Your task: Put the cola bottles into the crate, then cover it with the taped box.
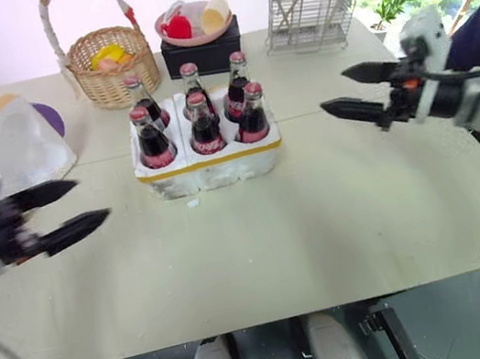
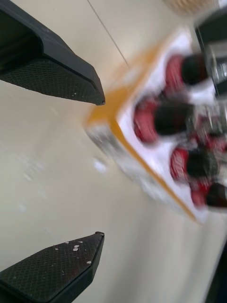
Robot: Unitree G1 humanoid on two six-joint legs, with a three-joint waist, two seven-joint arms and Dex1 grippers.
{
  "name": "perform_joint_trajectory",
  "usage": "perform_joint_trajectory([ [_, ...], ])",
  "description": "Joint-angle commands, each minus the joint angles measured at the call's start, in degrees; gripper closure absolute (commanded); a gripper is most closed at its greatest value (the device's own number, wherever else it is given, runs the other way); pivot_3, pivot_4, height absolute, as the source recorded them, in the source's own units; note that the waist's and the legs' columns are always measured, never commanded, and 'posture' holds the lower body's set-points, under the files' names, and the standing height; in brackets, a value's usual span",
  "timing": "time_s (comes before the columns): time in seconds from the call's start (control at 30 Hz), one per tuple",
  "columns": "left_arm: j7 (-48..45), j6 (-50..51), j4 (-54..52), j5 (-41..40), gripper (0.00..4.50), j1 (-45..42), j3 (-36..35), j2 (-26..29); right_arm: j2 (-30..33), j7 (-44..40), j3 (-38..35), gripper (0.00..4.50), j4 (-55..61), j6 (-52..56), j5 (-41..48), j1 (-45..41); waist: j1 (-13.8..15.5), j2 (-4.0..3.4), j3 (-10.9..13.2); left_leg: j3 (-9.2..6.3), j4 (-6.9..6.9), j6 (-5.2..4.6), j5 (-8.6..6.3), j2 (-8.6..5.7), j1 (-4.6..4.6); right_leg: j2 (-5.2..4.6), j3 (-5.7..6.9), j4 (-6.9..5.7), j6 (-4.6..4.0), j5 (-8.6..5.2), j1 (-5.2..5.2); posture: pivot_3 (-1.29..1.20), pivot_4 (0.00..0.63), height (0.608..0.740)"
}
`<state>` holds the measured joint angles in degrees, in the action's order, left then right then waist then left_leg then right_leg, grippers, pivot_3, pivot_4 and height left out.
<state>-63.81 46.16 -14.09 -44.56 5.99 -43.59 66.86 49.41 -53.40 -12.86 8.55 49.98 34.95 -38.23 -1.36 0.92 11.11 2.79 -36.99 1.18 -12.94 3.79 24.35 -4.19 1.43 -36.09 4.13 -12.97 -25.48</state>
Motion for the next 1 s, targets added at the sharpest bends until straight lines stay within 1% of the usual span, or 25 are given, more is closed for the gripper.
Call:
perform_joint_trajectory([
  [0.03,-13.7,-7.78,14.16,12.76,0.0,8.73,-10.58,6.67,2.18,-2.76,-3.35,0.06,5.07,1.6,5.61,-1.04,-0.01,-0.02,-0.01,0.01,0.02,0.01,-0.01,0.0,-0.03,0.0,0.0,0.0,-0.03,-0.01,-0.02,0.0,0.15,0.74],
  [0.1,-20.18,-18.07,30.43,21.92,0.0,12.98,-10.71,13.23,1.69,-3.69,-3.81,0.06,6.09,3.17,9.42,-2.42,0.1,-0.04,-0.01,0.0,0.02,0.02,-0.01,0.03,-0.02,0.0,0.05,-0.01,-0.09,-0.02,-0.08,0.0,0.15,0.74],
  [0.13,-22.05,-22.77,37.45,24.92,0.0,13.36,-9.4,16.12,1.42,-3.94,-3.65,0.06,6.27,3.59,10.54,-2.9,0.16,-0.03,-0.01,0.0,0.05,0.02,-0.02,0.04,-0.02,-0.02,0.06,0.01,-0.12,-0.01,-0.12,0.0,0.15,0.74],
  [0.17,-23.49,-26.22,42.42,26.65,0.0,12.96,-8.02,18.11,1.35,-3.97,-3.47,0.06,6.37,3.75,11.26,-3.13,0.27,-0.01,-0.02,0.0,0.04,0.04,-0.03,0.04,-0.01,-0.05,0.09,0.02,-0.15,0.0,-0.38,0.0,0.15,0.74],
  [0.23,-22.39,-34.06,53.55,29.05,0.0,8.18,-1.17,22.84,0.93,-3.48,-1.81,0.06,5.84,2.64,10.41,-3.43,0.75,-0.01,-0.04,0.16,0.06,0.1,-0.06,0.02,0.11,-0.38,0.27,0.03,-0.18,0.02,-0.58,0.0,0.15,0.74],
  [0.3,-18.22,-39.56,61.78,30.97,0.0,-0.59,7.83,25.57,0.12,-2.82,-0.78,0.06,4.98,2.27,10.08,-3.83,1.0,0.03,-0.06,0.3,0.05,0.22,-0.13,-0.03,0.27,-0.59,0.31,0.11,-0.19,0.03,-0.71,0.0,0.15,0.74],
  [0.33,-16.7,-41.14,64.37,32.22,0.0,-6.02,12.28,25.88,-0.23,-2.5,-0.38,0.06,4.71,2.16,9.9,-3.88,0.98,0.06,-0.08,0.36,0.05,0.24,-0.14,-0.06,0.31,-0.66,0.31,0.1,-0.19,0.03,-0.74,0.0,0.15,0.74],
  [0.37,-14.33,-42.41,66.91,34.75,0.0,-13.91,17.64,25.27,-0.66,-2.14,0.1,0.06,4.61,1.85,9.49,-3.72,0.96,0.09,-0.1,0.46,0.05,0.26,-0.16,-0.09,0.4,-0.73,0.33,0.11,-0.18,0.04,-0.81,0.0,0.15,0.74],
  [0.43,-12.42,-44.21,70.8,39.03,0.0,-25.83,25.14,24.01,-1.01,-1.84,0.59,0.06,4.5,1.33,8.99,-3.44,0.97,0.16,-0.14,0.6,-0.06,0.11,-0.06,-0.14,0.75,-0.76,0.33,-0.03,-0.13,0.07,-0.86,0.0,0.15,0.74],
  [0.5,-10.5,-45.82,74.98,44.99,0.0,-37.78,32.31,21.65,-1.28,-1.1,0.67,0.06,4.38,1.42,9.01,-3.12,0.91,0.16,-0.13,0.6,-0.17,0.08,-0.04,-0.12,1.07,-0.66,0.32,-0.03,0.23,0.28,-1.12,0.0,0.15,0.74],
  [0.57,-6.6,-47.6,79.71,52.98,0.0,-49.63,39.99,17.76,-1.4,0.3,0.68,0.06,4.67,1.68,8.75,-2.74,1.13,0.17,-0.14,0.64,-0.18,0.07,-0.03,-0.12,1.03,-0.59,0.33,-0.06,0.57,0.48,-1.08,0.0,0.15,0.74],
  [0.63,-3.09,-47.79,83.94,58.43,0.0,-58.48,45.1,13.97,-1.46,2.05,-0.07,0.06,4.87,2.74,9.21,-2.26,1.7,0.18,-0.15,0.61,-0.21,0.07,-0.02,-0.08,0.94,-0.52,0.33,-0.13,0.6,0.5,-1.01,0.0,0.15,0.74],
  [0.73,-0.61,-47.61,87.99,62.38,0.0,-64.71,48.84,10.84,-0.75,3.5,-0.84,0.06,5.64,3.49,9.52,-1.03,1.95,0.3,-0.17,0.6,-0.35,0.11,0.01,-0.01,0.93,-0.47,0.32,-0.16,0.62,0.54,-0.99,0.0,0.15,0.74],
  [0.93,3.21,-47.76,90.92,66.08,0.0,-68.48,51.25,7.33,0.08,7.1,-3.59,0.06,8.83,6.84,11.8,1.05,2.4,0.28,-0.17,0.58,-0.36,0.11,0.0,0.0,0.92,-0.5,0.29,-0.14,0.61,0.53,-0.97,0.0,0.15,0.74],
  [1.0,2.65,-47.45,91.15,66.15,0.0,-69.6,51.14,6.48,0.15,8.4,-4.24,0.06,10.11,7.45,12.1,2.13,2.6,0.28,-0.17,0.56,-0.38,0.11,0.0,-0.01,0.92,-0.5,0.29,-0.14,0.6,0.53,-0.95,0.0,0.15,0.74],
])
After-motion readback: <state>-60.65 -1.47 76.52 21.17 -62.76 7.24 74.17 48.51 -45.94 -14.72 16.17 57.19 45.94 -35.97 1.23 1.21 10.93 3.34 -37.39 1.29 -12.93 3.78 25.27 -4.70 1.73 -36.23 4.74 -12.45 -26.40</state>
